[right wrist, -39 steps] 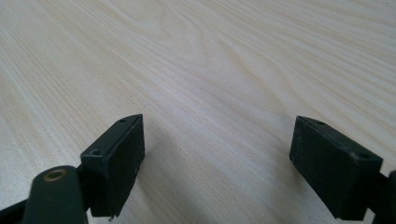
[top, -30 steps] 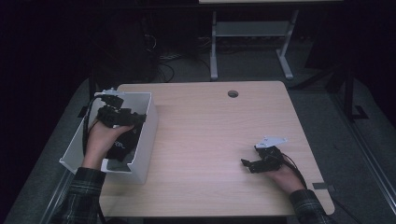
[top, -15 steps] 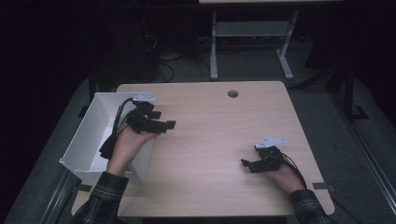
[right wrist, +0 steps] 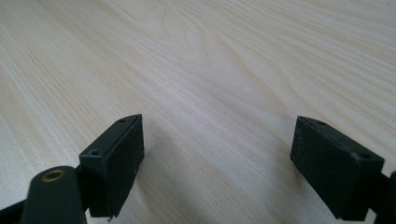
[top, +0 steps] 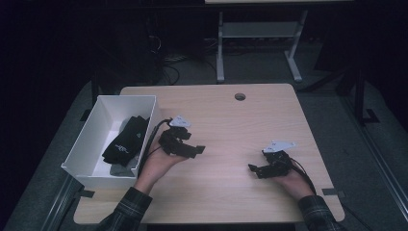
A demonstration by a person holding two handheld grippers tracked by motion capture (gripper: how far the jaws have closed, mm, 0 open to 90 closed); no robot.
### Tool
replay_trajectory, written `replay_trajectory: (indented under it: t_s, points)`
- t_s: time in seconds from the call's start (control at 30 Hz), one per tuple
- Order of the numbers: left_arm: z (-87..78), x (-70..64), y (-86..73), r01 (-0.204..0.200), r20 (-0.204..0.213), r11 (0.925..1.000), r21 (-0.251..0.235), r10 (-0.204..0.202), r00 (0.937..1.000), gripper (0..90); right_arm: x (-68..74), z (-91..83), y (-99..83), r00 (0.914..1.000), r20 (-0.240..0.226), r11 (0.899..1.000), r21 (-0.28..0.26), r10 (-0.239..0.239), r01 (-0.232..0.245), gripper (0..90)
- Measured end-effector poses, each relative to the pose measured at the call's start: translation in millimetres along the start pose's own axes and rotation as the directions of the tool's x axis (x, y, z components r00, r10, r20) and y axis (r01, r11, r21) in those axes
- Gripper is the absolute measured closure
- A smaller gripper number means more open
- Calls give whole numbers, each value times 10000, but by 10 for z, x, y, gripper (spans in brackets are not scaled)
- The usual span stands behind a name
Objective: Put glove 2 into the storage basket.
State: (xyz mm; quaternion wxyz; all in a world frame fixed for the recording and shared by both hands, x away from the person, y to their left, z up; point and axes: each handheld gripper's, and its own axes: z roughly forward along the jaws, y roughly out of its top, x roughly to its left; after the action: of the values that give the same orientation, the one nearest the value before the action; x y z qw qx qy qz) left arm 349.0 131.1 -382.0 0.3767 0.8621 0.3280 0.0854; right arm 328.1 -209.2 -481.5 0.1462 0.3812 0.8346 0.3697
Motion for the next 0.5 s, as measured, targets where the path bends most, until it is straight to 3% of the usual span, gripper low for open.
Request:
replay_trajectory:
  t_s: [0.17,0.3,0.5]
  points:
    - [227,-77,-161,-500,-5,9974,512,501,9987,187,0,0,0,10000,0,10000,4,1,-1,172]
    - [358,-95,-303,-844,-49,9944,637,849,9964,176,0,0,0,10000,-1,10000,5,-7,7,172]
    - [510,-112,-464,-1012,75,9914,835,1009,9949,167,0,1,1,10000,0,10000,3,-2,2,172]
